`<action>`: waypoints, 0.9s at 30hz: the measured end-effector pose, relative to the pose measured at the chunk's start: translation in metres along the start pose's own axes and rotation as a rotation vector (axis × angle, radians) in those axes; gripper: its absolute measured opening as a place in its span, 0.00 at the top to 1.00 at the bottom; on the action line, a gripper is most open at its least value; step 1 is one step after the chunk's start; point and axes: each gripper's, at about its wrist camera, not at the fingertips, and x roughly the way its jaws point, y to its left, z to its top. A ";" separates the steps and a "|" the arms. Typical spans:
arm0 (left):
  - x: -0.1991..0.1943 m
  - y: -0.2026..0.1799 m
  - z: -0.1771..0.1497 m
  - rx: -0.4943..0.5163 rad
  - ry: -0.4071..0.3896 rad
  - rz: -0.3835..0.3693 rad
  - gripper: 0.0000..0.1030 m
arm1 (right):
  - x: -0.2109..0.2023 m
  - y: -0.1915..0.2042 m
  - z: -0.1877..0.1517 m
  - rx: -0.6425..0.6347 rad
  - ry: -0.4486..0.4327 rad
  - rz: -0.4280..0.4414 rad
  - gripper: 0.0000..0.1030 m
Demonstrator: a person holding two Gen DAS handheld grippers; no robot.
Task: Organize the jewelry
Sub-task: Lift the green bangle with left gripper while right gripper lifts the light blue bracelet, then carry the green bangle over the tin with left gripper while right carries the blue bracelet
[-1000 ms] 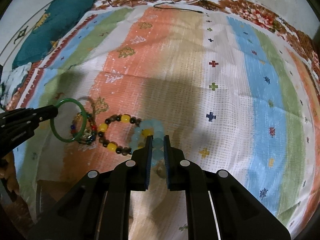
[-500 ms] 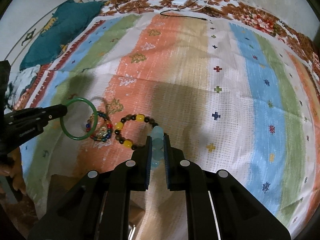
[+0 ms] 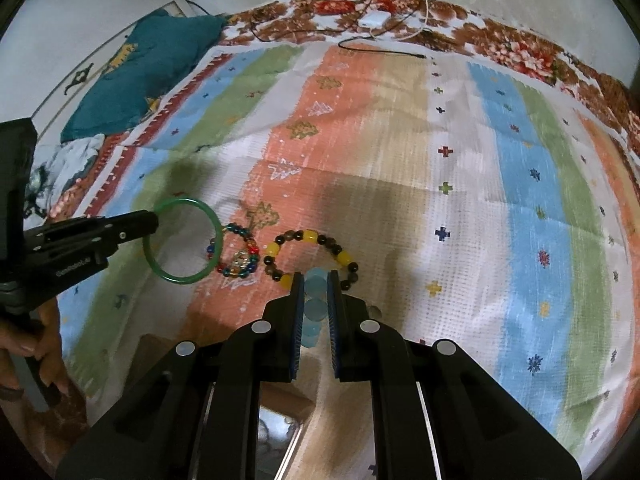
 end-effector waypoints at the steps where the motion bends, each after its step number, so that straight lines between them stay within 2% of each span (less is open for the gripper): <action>1: -0.001 -0.001 -0.001 -0.001 -0.001 -0.002 0.92 | -0.003 0.002 -0.001 -0.005 -0.006 -0.003 0.88; 27: -0.054 -0.019 -0.028 0.026 -0.098 -0.080 0.92 | -0.057 0.029 -0.023 -0.067 -0.119 0.028 0.88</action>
